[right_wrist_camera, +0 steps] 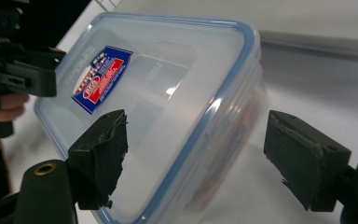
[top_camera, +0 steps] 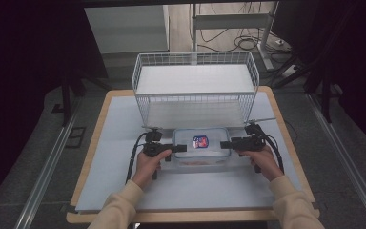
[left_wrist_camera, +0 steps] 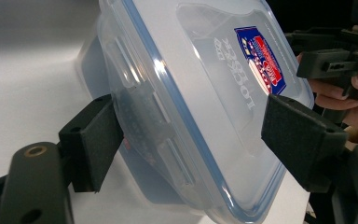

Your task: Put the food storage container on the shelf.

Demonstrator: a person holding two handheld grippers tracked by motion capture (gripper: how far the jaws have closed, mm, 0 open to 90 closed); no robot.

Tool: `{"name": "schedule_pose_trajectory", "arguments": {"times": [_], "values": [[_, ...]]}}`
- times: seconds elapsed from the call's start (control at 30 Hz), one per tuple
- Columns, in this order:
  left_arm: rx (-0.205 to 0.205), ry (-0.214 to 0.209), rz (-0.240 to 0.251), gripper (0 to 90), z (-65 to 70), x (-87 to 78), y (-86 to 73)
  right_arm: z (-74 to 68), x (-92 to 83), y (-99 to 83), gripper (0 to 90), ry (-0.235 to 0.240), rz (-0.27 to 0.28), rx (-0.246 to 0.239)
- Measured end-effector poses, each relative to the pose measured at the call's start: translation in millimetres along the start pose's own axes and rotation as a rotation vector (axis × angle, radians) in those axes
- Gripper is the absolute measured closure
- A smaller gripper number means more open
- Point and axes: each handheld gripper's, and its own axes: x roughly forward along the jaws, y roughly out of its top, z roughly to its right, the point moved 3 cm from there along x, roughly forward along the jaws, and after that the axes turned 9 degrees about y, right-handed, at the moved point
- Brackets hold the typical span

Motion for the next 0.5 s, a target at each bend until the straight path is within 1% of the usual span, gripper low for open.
{"name": "schedule_pose_trajectory", "arguments": {"times": [0.07, 0.17, 0.2, 0.27, 0.37, 0.43, 0.5], "values": [[-0.001, 0.001, 0.001, 21.0, 0.1, 0.0, -0.1, 2.0, 2.1, -0.3, 23.0, 0.028, -0.003, 0.033], [-0.001, 0.001, 0.001, 21.1, 0.2, 0.0, -0.2, 2.8, 5.9, -1.1, 27.0, 0.09, -0.015, 0.076], [-0.001, 0.001, 0.001, 21.1, 0.1, 0.0, -0.2, 2.8, 6.6, -1.3, 27.1, 0.091, -0.014, 0.086], [0.002, 0.001, 0.0, 21.4, 0.1, -0.5, -0.2, 2.7, 5.8, -1.0, 28.9, 0.09, -0.014, 0.089], [0.01, 0.0, 0.001, 22.4, 0.3, -2.0, -0.8, 4.6, 3.5, -1.1, 33.1, 0.103, -0.004, 0.12], [0.016, 0.0, 0.004, 23.7, 1.3, -3.8, -1.8, 4.8, 1.6, -1.6, 35.4, 0.111, 0.004, 0.124], [0.025, 0.003, 0.017, 25.1, 2.7, -5.9, -3.4, 3.2, -0.5, -2.0, 37.4, 0.115, 0.008, 0.129]]}}
